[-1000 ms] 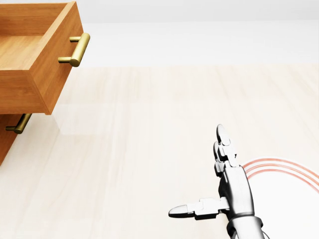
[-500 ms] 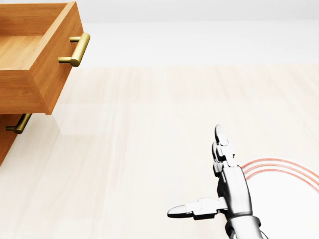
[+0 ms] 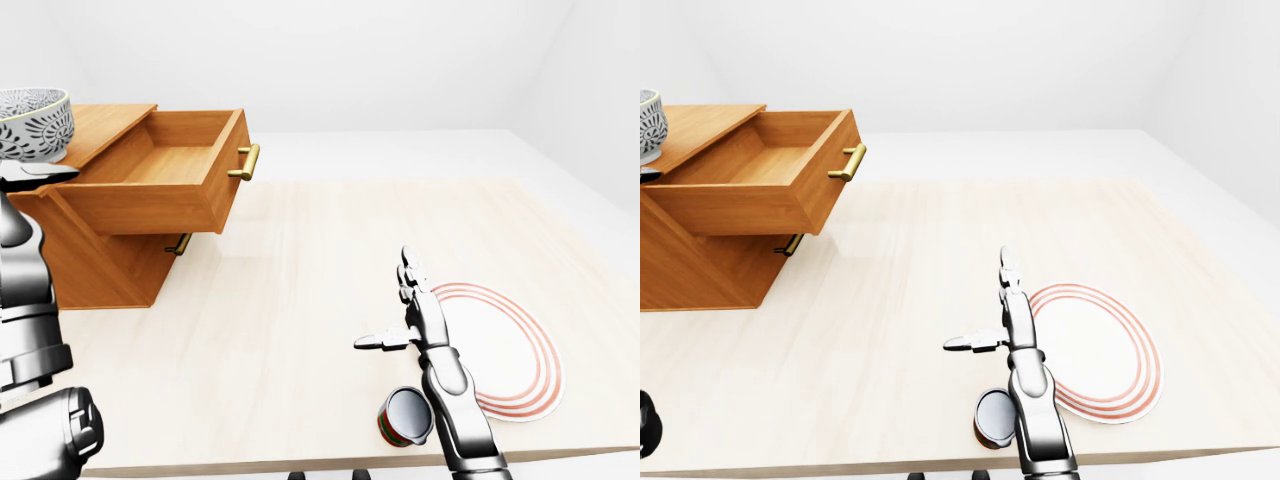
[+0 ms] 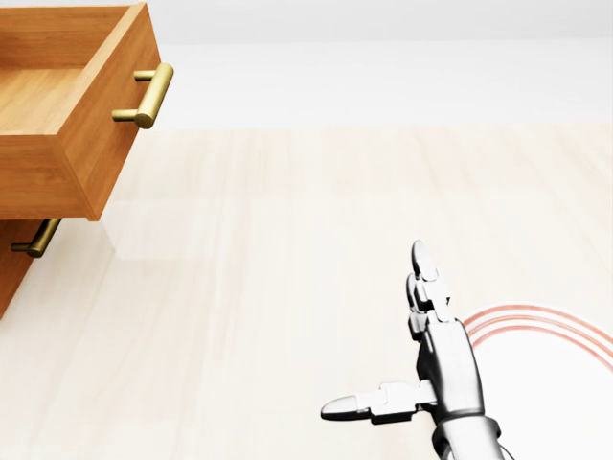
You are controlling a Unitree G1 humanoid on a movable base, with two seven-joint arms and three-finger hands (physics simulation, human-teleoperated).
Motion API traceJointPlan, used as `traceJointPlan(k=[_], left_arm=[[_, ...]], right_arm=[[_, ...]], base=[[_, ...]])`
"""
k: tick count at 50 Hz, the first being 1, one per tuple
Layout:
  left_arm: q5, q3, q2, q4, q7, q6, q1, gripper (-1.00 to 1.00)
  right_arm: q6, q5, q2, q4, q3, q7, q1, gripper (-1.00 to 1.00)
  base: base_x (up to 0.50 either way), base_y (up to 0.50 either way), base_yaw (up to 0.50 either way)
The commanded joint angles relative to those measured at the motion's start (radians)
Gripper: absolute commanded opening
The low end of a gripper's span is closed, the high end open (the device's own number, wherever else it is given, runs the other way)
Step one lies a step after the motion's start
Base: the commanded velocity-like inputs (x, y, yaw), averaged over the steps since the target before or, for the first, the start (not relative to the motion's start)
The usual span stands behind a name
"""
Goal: Put the bowl on top of the cabinet.
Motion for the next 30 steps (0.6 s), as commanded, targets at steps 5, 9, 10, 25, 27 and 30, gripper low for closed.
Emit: traceJointPlan(k=[5, 9, 10, 25, 27, 30], left_arm=[[-0.034, 0.12, -0.089, -0.899, -0.221, 0.0, 0.184, 1.0], [-0.047, 0.126, -0.089, -0.971, -0.243, 0.0, 0.187, 1.0], [-0.047, 0.126, -0.089, -0.972, -0.243, 0.0, 0.187, 1.0], [-0.011, 0.102, -0.142, -1.132, -0.331, 0.0, 0.213, 1.0], [-0.009, 0.103, -0.144, -1.132, -0.333, 0.0, 0.212, 1.0], [0.008, 0.092, -0.164, -1.122, -0.327, 0.0, 0.213, 1.0]], right_arm=[[0.001, 0.0, -0.001, -0.015, 0.002, 0.002, 0.009, 1.0], [0.004, 0.0, -0.001, -0.02, 0.002, 0.003, 0.011, 1.0], [0.004, 0.0, -0.001, -0.02, 0.002, 0.003, 0.011, 1.0], [0.006, 0.006, -0.004, -0.04, -0.002, 0.01, 0.021, 1.0], [0.006, 0.006, -0.003, -0.04, -0.002, 0.01, 0.021, 1.0], [0.01, 0.007, -0.003, -0.045, -0.002, 0.01, 0.021, 1.0]], base=[[0.0, 0.0, 0.0], [0.0, 0.0, 0.0], [0.0, 0.0, 0.0], [0.0, 0.0, 0.0], [0.0, 0.0, 0.0], [0.0, 0.0, 0.0]])
